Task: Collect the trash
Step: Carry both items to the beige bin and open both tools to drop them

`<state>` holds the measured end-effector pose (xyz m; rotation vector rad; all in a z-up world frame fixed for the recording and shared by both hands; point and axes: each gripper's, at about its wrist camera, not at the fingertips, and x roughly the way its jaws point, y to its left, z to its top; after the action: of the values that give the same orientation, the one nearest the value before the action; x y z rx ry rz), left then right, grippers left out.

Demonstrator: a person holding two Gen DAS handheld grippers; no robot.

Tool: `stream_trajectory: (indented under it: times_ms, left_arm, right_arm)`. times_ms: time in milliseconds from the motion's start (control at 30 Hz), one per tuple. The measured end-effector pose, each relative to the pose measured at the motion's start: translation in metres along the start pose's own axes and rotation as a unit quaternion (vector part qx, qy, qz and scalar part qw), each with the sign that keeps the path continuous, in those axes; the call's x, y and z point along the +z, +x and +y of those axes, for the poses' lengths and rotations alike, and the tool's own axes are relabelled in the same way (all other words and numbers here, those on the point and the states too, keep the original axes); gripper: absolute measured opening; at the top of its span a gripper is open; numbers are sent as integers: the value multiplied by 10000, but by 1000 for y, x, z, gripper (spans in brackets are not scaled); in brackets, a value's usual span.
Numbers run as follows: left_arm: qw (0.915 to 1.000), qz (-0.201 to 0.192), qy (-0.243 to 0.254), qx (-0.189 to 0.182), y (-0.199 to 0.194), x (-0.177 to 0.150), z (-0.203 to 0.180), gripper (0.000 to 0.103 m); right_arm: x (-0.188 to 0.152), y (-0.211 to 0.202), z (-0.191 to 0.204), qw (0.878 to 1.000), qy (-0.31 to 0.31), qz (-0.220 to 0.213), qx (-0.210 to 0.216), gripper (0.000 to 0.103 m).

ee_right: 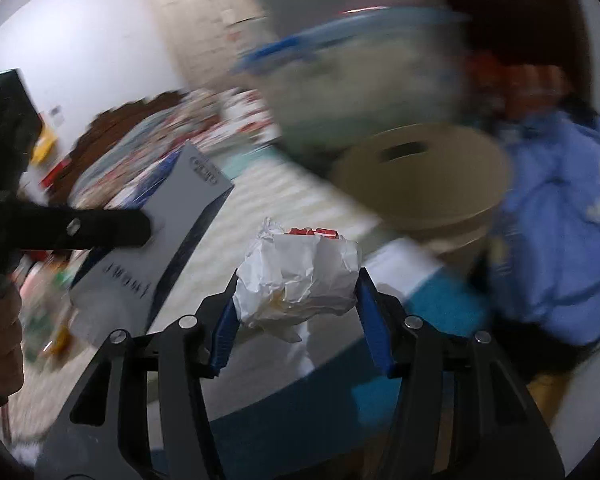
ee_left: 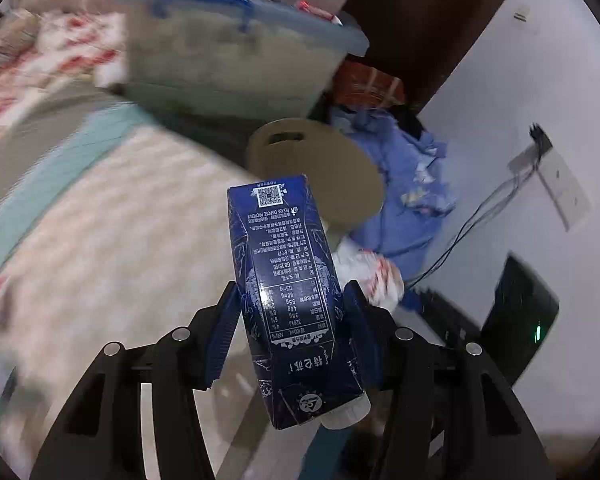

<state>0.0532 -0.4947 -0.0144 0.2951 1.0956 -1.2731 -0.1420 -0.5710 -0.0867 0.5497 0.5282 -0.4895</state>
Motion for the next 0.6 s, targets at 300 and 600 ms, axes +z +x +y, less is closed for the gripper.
stream_trajectory:
  times_ms: [300, 600]
  left_arm:
    - [9996, 126, -210, 155, 110, 98, -23, 68]
    - [9979, -546, -223, 271, 6, 27, -7, 67]
  right_arm:
    - [80, 59, -79, 9972, 115, 16, -737, 84]
    - [54, 3, -63, 9949, 727, -683, -108, 76]
